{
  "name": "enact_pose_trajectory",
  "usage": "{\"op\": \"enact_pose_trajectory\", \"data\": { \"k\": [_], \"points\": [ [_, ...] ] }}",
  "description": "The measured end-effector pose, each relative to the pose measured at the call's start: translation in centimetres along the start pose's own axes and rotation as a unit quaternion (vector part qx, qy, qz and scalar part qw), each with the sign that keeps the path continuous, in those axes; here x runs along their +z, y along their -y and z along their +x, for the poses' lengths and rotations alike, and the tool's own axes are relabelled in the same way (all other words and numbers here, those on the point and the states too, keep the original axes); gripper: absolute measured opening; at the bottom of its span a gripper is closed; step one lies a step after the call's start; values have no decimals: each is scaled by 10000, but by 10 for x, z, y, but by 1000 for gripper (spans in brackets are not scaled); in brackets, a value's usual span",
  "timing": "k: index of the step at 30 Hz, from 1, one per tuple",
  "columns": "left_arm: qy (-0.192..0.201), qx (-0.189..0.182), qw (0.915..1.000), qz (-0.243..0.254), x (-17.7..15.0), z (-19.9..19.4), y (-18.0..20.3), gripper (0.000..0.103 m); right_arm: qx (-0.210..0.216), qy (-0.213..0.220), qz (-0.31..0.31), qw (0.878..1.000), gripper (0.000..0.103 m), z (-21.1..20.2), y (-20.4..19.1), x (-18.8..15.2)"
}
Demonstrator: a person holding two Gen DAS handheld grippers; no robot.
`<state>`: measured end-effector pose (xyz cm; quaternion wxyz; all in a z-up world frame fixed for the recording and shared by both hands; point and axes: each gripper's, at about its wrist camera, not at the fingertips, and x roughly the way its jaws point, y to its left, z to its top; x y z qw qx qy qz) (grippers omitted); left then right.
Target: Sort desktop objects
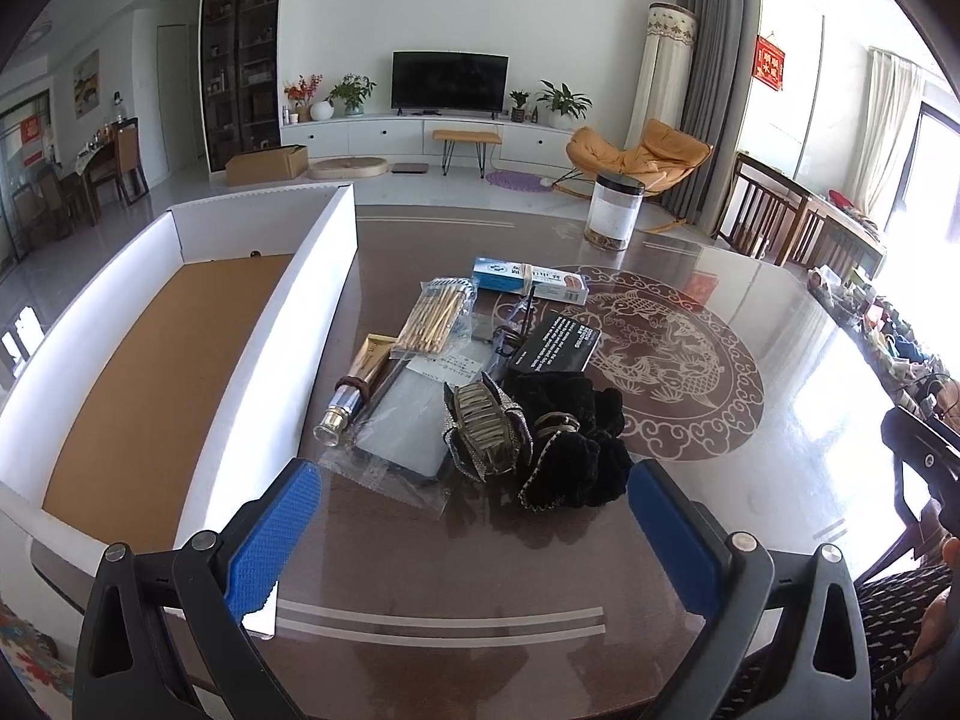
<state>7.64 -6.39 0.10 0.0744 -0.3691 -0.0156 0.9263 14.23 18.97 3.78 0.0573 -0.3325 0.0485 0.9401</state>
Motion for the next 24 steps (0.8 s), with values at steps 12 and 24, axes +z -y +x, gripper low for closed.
{"op": "enact_pose_trajectory", "data": {
  "k": [12,24],
  "points": [
    [-215,71,9994,250,-15,5,4,103,81,-191,-168,9996,103,25,-8,-28],
    [-235,260,9989,304,-24,17,-5,103,228,-325,-368,9985,103,55,-17,-38]
  ]
}}
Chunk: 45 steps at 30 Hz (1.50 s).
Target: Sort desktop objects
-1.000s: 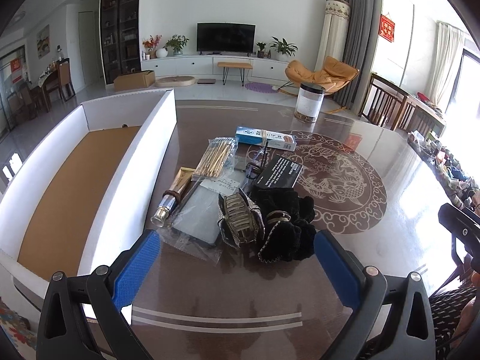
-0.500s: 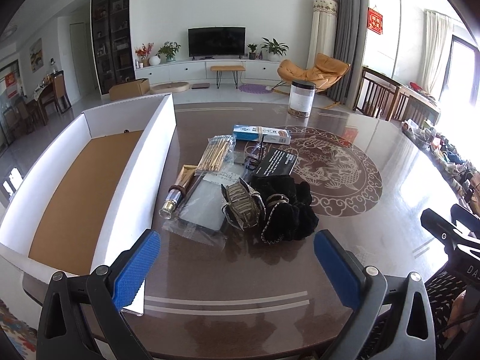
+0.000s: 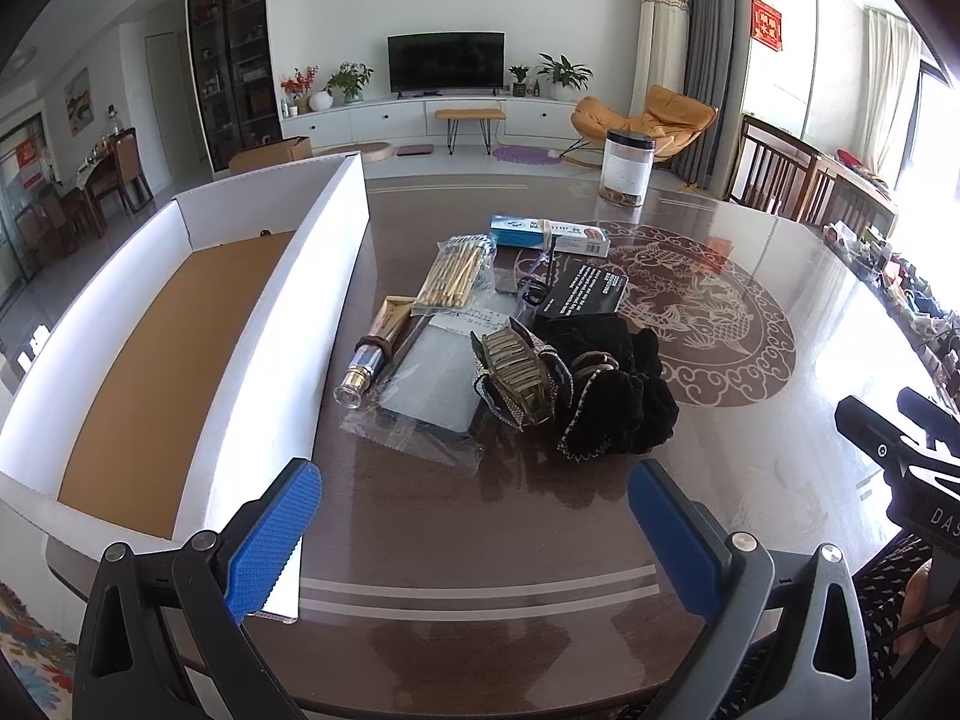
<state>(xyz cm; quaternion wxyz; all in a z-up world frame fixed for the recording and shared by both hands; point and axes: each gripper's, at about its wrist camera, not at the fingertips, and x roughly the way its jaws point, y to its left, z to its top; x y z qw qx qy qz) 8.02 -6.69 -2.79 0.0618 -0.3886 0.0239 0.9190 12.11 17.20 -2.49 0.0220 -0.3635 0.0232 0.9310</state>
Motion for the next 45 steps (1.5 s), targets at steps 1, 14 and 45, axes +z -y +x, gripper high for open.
{"op": "enact_pose_trajectory", "data": {
  "k": [1,14,45],
  "points": [
    [45,6,10000,32,0,-1,1,103,-8,-11,-1,10000,103,2,0,-1],
    [87,283,9994,184,-6,3,16,103,-122,-264,354,9989,103,41,40,-29],
    [-979,443,9937,307,-2,65,97,103,62,-860,97,9962,103,120,90,-8]
  ]
}}
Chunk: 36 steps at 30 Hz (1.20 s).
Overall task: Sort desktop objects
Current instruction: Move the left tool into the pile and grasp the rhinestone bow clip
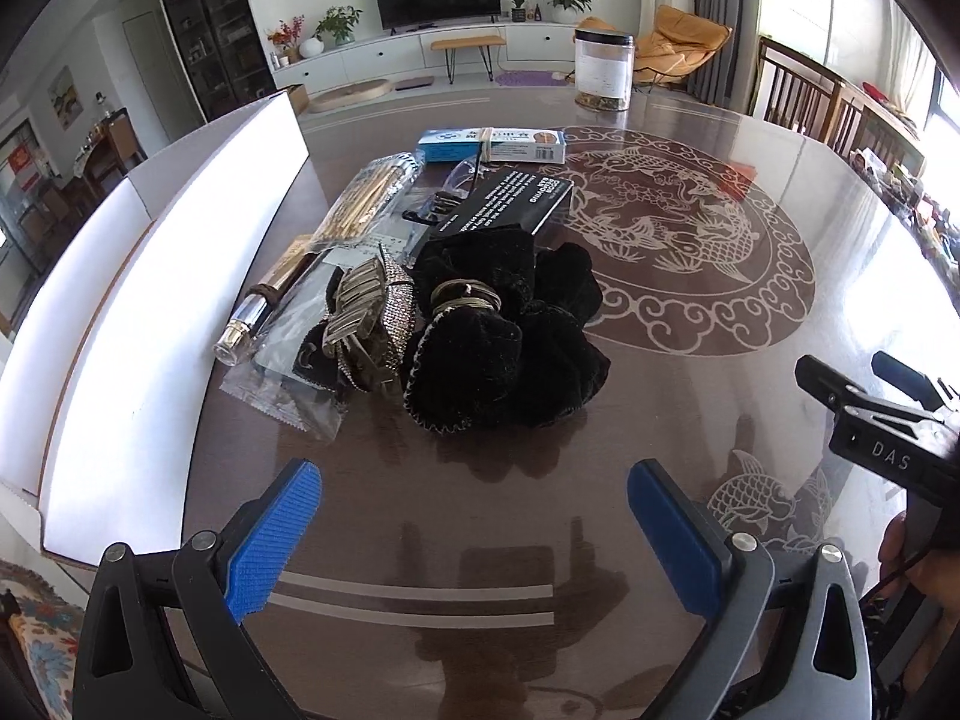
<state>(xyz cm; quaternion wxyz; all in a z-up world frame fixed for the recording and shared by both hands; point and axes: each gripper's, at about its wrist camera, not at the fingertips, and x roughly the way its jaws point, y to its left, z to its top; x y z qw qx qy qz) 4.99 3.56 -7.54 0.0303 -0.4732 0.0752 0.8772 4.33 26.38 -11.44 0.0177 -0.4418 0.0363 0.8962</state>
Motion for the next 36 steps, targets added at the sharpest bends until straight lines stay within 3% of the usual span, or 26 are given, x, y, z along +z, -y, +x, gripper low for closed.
{"op": "enact_pose_trajectory", "data": {
  "k": [6,19,26,36],
  "points": [
    [-197,45,9998,4,-5,21,-6,103,41,54,167,9998,103,-12,2,3],
    [-340,42,9994,26,-13,50,-24,103,6,-432,-71,9990,103,4,-18,4],
    [-322,-467,9981,-246,-6,66,-40,103,-126,-534,-106,9984,103,8,-19,3],
    [92,-738,9971,183,22,85,-27,103,-214,-763,-67,9968,103,20,-20,1]
  ]
}}
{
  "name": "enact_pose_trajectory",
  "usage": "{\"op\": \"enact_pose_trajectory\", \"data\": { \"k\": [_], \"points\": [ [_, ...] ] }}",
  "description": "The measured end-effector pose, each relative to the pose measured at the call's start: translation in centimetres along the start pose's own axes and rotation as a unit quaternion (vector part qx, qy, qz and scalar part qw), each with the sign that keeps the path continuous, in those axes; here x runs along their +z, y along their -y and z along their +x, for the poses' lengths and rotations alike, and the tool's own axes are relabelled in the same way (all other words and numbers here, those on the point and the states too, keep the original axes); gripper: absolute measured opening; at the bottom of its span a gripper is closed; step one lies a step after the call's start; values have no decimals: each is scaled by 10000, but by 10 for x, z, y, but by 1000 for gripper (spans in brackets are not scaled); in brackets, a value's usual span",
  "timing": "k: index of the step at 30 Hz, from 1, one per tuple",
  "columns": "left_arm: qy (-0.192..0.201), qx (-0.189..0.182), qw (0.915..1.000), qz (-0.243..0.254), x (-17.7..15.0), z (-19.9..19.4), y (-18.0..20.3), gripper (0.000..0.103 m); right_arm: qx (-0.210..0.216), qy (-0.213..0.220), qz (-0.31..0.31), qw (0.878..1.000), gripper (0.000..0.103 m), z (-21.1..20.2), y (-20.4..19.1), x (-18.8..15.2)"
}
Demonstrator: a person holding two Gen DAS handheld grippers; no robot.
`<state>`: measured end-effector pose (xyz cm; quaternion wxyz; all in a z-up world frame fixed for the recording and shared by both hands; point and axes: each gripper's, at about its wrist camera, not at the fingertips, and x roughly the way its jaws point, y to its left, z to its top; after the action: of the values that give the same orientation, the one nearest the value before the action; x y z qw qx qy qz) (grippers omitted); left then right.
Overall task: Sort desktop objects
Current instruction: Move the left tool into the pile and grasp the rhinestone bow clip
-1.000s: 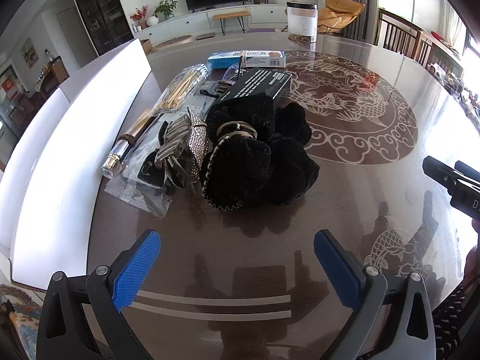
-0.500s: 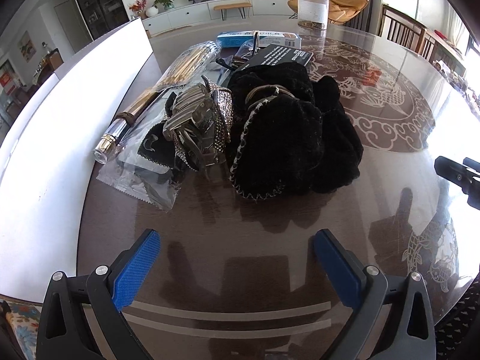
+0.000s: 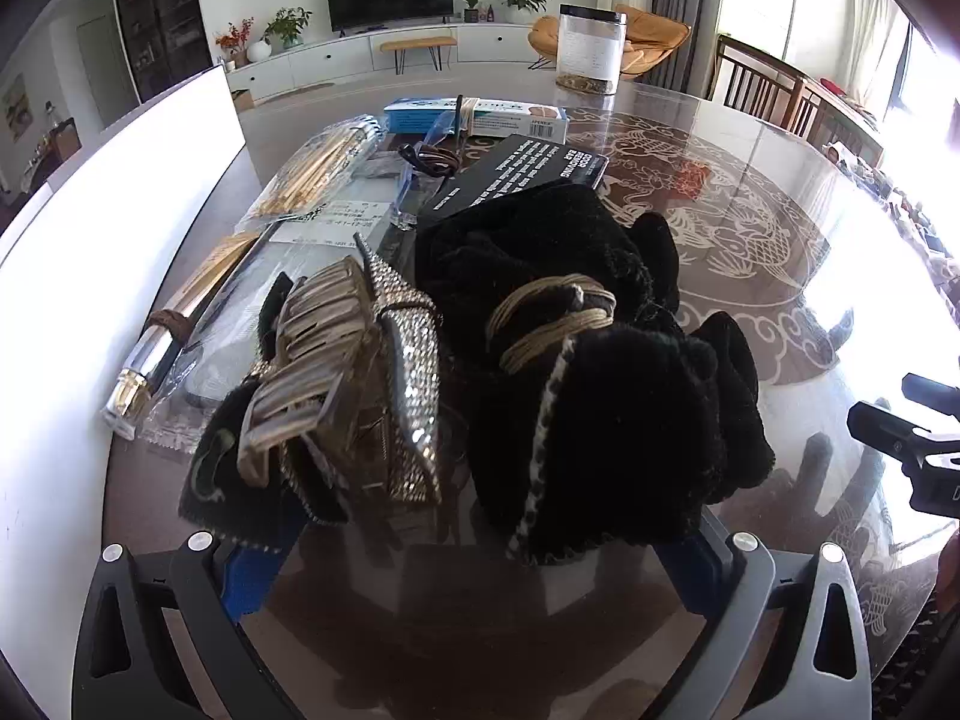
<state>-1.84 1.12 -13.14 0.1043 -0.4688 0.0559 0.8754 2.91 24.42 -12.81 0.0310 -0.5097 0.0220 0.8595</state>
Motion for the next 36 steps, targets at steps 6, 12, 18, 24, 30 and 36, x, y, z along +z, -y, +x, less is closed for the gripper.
{"op": "enact_pose_trajectory", "data": {
  "k": [6,12,18,24,30,36],
  "points": [
    [-279,-477,9976,418,0,-7,13,103,-56,-52,-32,10000,103,3,-3,0],
    [197,-841,9963,22,-32,-62,-20,103,-51,-107,185,9998,103,7,6,0],
    [521,-202,9978,-352,-16,-74,-48,103,-40,-124,7,9999,103,8,-3,-1],
    [380,170,9990,-146,8,-47,-44,103,-65,-121,33,9999,103,8,-2,-1],
    [383,425,9982,194,16,-24,-43,103,-76,-109,100,9999,103,7,0,-1],
    [-186,-116,9981,583,5,-9,-35,73,-67,-103,92,9999,103,7,0,-1]
  ]
}}
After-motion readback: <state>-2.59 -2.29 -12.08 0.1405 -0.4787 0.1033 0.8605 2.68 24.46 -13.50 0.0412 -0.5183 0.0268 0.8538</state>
